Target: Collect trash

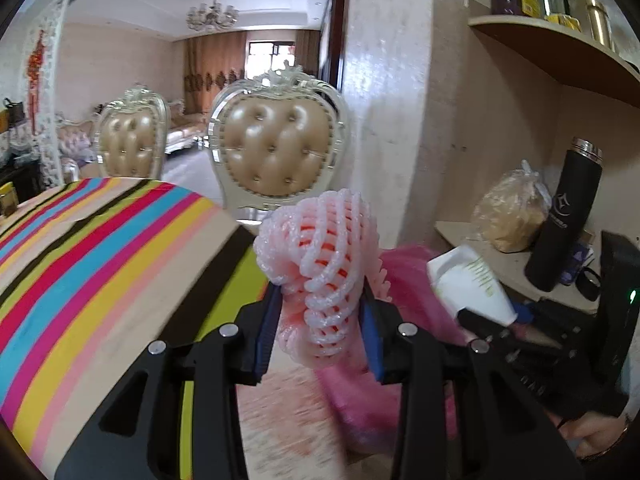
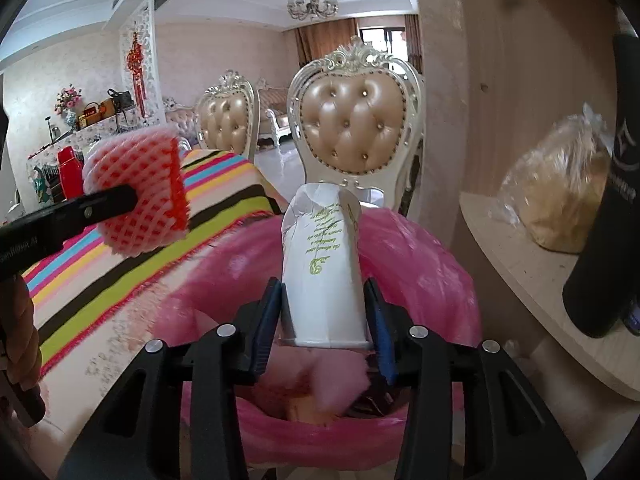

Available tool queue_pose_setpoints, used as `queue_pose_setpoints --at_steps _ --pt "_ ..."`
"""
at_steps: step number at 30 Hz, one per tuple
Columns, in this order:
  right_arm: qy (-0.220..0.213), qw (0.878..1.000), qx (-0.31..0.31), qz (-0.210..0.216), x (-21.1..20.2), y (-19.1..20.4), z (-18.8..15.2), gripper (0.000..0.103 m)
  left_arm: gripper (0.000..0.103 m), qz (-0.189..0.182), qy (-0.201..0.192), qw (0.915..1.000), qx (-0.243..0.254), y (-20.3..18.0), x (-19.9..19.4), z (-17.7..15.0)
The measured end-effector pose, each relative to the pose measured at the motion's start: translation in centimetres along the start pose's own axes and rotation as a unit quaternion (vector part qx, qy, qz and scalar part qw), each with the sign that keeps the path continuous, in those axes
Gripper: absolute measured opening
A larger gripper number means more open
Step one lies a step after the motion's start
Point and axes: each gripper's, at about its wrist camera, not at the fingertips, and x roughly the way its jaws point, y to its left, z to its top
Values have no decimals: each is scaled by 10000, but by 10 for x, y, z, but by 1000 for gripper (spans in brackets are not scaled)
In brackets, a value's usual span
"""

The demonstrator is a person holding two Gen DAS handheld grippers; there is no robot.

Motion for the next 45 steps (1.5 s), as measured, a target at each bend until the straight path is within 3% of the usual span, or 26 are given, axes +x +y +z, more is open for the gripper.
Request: queue_pose_setpoints --at_steps 2,4,7,8,9,13,18,22,28,33,36,45 --pt "13 10000 23 14 1 -8 -3 48 37 -156 25 9999 30 -11 9 4" --pt "4 9999 70 -89 2 -17 -4 63 40 -461 70 9989 65 -25 19 7" --pt "-57 9993 321 -159 -4 -35 -5 63 55 -627 122 9976 261 -48 35 10" --pt "-82 9991 356 -199 -7 -38 -5 63 67 -603 120 9975 345 -54 39 10" --pt "-117 9989 366 -265 -13 -42 -7 63 72 -562 104 9973 451 -60 42 8" --pt "-171 9980 454 -397 -34 -51 -16 63 84 -232 82 9976 651 -65 44 -1" --pt "-181 9978 374 -512 -55 -38 -25 63 98 337 -106 9977 586 -34 10 -15" --pt "-257 9981 327 -460 -66 -25 -25 66 98 715 -383 9947 627 -11 -33 -24" --pt "-389 9983 5 -438 -82 15 -22 72 98 848 -328 9957 196 11 -80 -43" --pt "-449 9979 -142 -434 -102 37 -24 79 98 766 -377 9963 -79 11 -105 -58" --pt "-525 9970 -269 -492 -115 46 -27 83 98 649 -450 9969 9 3 -117 -65" --pt "-594 9943 -361 -803 -145 49 -31 84 98 363 -500 9981 -14 -5 -123 -79"
